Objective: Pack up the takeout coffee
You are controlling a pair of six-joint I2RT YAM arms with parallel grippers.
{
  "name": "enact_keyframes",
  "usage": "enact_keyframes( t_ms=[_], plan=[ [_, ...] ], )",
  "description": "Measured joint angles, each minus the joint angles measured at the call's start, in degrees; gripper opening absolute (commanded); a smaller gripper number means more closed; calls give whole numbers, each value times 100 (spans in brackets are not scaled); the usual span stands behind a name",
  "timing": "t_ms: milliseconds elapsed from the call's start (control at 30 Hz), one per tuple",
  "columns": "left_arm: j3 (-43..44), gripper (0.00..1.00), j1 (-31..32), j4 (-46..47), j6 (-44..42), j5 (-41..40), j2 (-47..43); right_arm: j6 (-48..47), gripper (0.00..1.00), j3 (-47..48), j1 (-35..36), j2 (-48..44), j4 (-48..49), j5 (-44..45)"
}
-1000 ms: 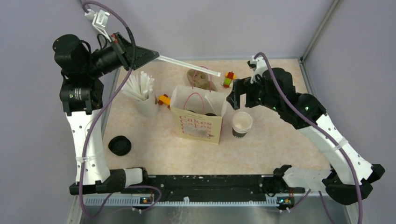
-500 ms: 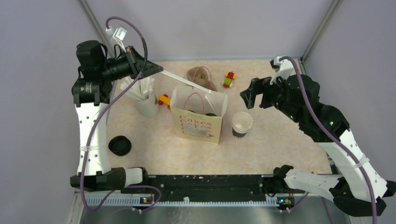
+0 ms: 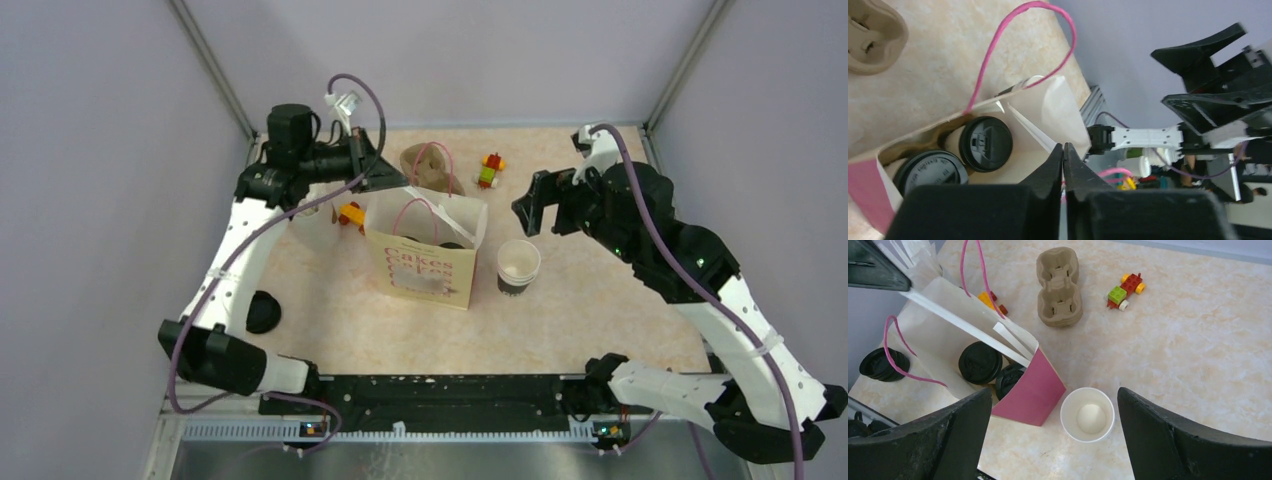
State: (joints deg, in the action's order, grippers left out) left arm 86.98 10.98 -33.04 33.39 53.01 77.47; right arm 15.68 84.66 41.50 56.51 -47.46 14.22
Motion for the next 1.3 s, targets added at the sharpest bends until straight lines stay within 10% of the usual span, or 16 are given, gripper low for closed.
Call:
enact_keyframes(
  t_ms=[133,233,333,667,1067,1300],
  plan=[
    [153,63,317,-142,-166,-271,529,66,94,-79,0,55,-17,11],
    [833,69,295,-769,-573,-704,909,155,95,-76,0,151,-17,11],
    [1818,98,258,-1394,-997,-1113,1196,284,97,-50,0,289,-107,7],
    [3097,99,245,-1746,-1233,-2087,658,514,99,63,0,538,-337,-184],
    [-214,99,245,98,-619,-2588,-2793,857,99,411,0,219,66,-160],
    [-638,99,245,-133,-804,-2677,-3067,1270,99,-247,0,-234,518,-267]
  ],
)
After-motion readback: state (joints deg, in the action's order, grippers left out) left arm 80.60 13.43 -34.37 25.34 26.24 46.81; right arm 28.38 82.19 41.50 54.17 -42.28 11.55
